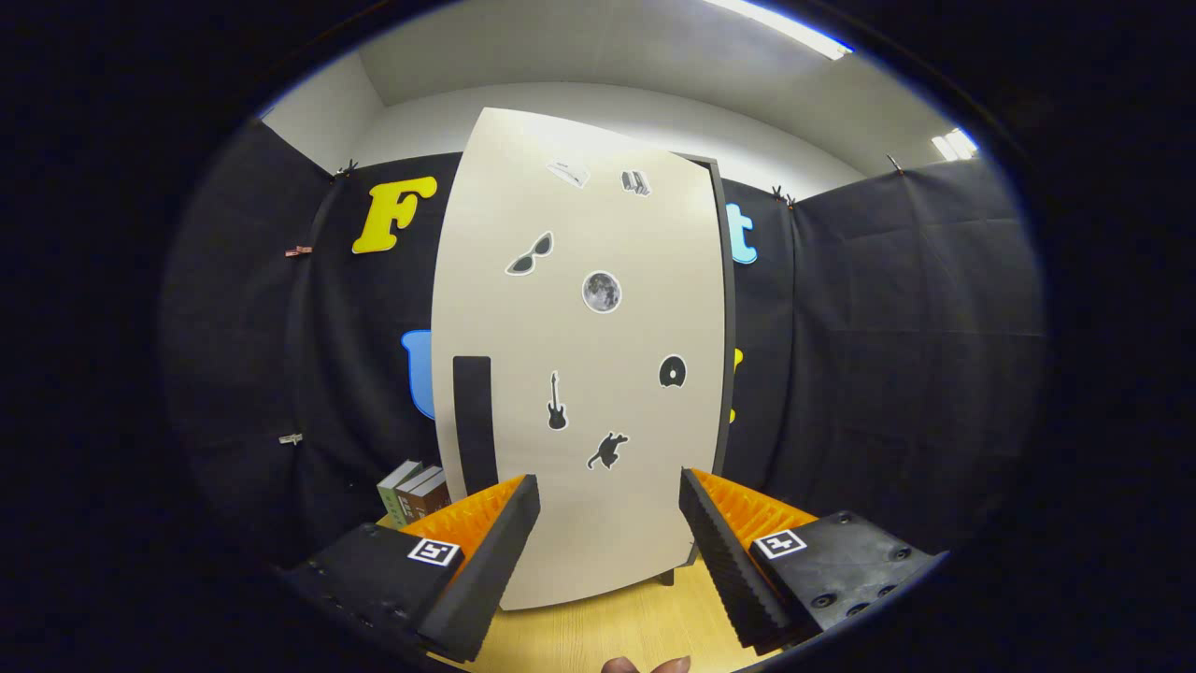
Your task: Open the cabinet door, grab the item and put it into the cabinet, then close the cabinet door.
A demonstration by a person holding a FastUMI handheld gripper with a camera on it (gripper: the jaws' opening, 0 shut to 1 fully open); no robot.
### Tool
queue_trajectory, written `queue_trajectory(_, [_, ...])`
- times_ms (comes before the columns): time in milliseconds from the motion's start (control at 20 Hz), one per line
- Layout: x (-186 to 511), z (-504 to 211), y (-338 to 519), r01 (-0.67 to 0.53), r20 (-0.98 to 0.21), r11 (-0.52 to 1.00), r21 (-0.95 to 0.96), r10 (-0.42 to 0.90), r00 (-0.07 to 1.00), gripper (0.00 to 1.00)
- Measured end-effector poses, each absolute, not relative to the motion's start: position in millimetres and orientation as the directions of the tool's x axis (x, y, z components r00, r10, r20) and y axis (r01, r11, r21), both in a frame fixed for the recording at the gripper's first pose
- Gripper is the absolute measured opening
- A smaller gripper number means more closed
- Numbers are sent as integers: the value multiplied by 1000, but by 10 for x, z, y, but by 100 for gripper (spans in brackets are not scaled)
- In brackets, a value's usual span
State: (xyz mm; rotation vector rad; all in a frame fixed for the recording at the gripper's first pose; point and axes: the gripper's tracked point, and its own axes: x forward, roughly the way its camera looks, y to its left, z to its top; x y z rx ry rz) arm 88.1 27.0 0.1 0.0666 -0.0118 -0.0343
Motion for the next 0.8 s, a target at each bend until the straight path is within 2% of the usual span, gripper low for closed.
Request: queue_trajectory(800, [826, -7, 179, 40, 9, 998, 55, -40, 999, 98])
